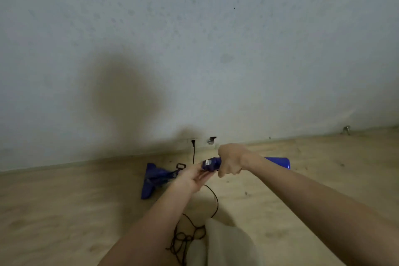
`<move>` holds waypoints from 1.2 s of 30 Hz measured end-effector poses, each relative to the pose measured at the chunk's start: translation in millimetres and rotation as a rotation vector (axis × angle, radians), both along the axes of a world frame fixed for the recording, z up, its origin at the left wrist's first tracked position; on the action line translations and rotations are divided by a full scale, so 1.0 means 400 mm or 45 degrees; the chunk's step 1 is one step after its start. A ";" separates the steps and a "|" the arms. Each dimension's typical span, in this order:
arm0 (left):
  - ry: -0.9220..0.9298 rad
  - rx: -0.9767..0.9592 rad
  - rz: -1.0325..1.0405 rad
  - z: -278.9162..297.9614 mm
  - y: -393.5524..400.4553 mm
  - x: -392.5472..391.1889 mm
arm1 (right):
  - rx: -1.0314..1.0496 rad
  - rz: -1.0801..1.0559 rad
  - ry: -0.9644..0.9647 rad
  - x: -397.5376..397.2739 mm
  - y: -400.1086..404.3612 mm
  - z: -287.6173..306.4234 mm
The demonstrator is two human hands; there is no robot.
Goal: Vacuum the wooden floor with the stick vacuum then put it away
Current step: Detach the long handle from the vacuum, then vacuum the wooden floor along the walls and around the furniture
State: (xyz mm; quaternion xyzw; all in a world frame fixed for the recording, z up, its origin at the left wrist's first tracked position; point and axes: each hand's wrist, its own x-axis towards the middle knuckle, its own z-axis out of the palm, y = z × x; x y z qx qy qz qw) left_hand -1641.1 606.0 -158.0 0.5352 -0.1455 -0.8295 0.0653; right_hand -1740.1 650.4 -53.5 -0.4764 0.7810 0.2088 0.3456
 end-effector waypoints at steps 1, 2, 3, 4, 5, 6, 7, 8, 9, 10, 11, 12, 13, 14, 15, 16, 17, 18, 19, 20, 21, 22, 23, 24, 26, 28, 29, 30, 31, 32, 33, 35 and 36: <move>-0.029 -0.006 -0.101 -0.019 0.016 0.024 | -0.002 -0.140 -0.046 0.029 0.038 -0.016; -0.041 -0.006 -0.192 -0.035 0.032 0.047 | -0.017 -0.277 -0.085 0.059 0.075 -0.036; -0.048 0.001 -0.260 -0.045 0.048 0.070 | -0.032 -0.409 -0.121 0.090 0.112 -0.053; -0.065 0.006 -0.319 -0.057 0.064 0.090 | -0.041 -0.536 -0.153 0.122 0.144 -0.070; -0.092 0.003 -0.381 -0.062 0.077 0.110 | -0.052 -0.649 -0.178 0.153 0.173 -0.083; -0.120 0.001 -0.437 -0.061 0.088 0.130 | -0.062 -0.747 -0.199 0.184 0.196 -0.096; -0.141 -0.005 -0.481 -0.061 0.099 0.151 | -0.078 -0.830 -0.225 0.215 0.214 -0.109; -0.162 -0.019 -0.521 -0.062 0.107 0.169 | -0.099 -0.911 -0.261 0.245 0.225 -0.123; -0.187 -0.034 -0.551 -0.063 0.111 0.187 | -0.128 -1.006 -0.316 0.274 0.233 -0.138; -0.213 -0.054 -0.572 -0.065 0.113 0.204 | -0.162 -1.124 -0.392 0.302 0.238 -0.154; -0.239 -0.073 -0.590 -0.069 0.113 0.219 | -0.201 -1.245 -0.474 0.329 0.241 -0.168; -0.261 -0.087 -0.608 -0.075 0.112 0.232 | -0.245 -1.348 -0.543 0.351 0.245 -0.179; -0.274 -0.096 -0.631 -0.077 0.111 0.241 | -0.286 -1.420 -0.593 0.369 0.249 -0.187; -0.285 -0.103 -0.655 -0.082 0.115 0.251 | -0.316 -1.461 -0.635 0.383 0.260 -0.194; -0.290 -0.114 -0.676 -0.086 0.120 0.259 | -0.333 -1.481 -0.674 0.391 0.270 -0.194; -0.290 -0.125 -0.694 -0.087 0.126 0.263 | -0.340 -1.493 -0.719 0.397 0.281 -0.192; -0.294 -0.132 -0.705 -0.086 0.137 0.270 | -0.335 -1.505 -0.776 0.402 0.298 -0.189; -0.298 -0.136 -0.708 -0.089 0.150 0.274 | -0.324 -1.522 -0.839 0.407 0.316 -0.187; -0.305 -0.140 -0.704 -0.095 0.163 0.278 | -0.313 -1.527 -0.890 0.413 0.335 -0.183; -0.300 -0.143 -0.690 -0.097 0.174 0.284 | -0.314 -1.522 -0.913 0.420 0.353 -0.180; -0.291 -0.152 -0.677 -0.096 0.184 0.291 | -0.334 -1.506 -0.901 0.428 0.369 -0.179; -0.286 -0.162 -0.667 -0.099 0.190 0.295 | -0.368 -1.492 -0.870 0.434 0.380 -0.181; -0.290 -0.177 -0.670 -0.102 0.199 0.300 | -0.406 -1.483 -0.830 0.441 0.394 -0.185; -0.298 -0.183 -0.669 -0.104 0.212 0.306 | -0.434 -1.485 -0.804 0.449 0.410 -0.186; -0.294 -0.169 -0.691 -0.098 0.240 0.323 | -0.463 -1.514 -0.793 0.471 0.440 -0.184; -0.289 -0.140 -0.723 -0.093 0.273 0.341 | -0.477 -1.544 -0.805 0.498 0.478 -0.178; -0.294 -0.129 -0.743 -0.094 0.291 0.350 | -0.478 -1.566 -0.807 0.511 0.497 -0.176; -0.297 -0.121 -0.762 -0.097 0.308 0.359 | -0.478 -1.598 -0.813 0.523 0.516 -0.173; -0.298 -0.118 -0.781 -0.100 0.323 0.366 | -0.483 -1.635 -0.827 0.533 0.533 -0.173; -0.293 -0.116 -0.794 -0.101 0.335 0.372 | -0.493 -1.668 -0.841 0.541 0.547 -0.175; -0.293 -0.115 -0.814 -0.104 0.342 0.376 | -0.503 -1.690 -0.849 0.546 0.557 -0.179; -0.312 -0.133 -0.838 -0.107 0.346 0.378 | -0.526 -1.713 -0.855 0.555 0.558 -0.187; -0.323 -0.147 -0.833 -0.109 0.342 0.377 | -0.541 -1.718 -0.854 0.560 0.549 -0.195</move>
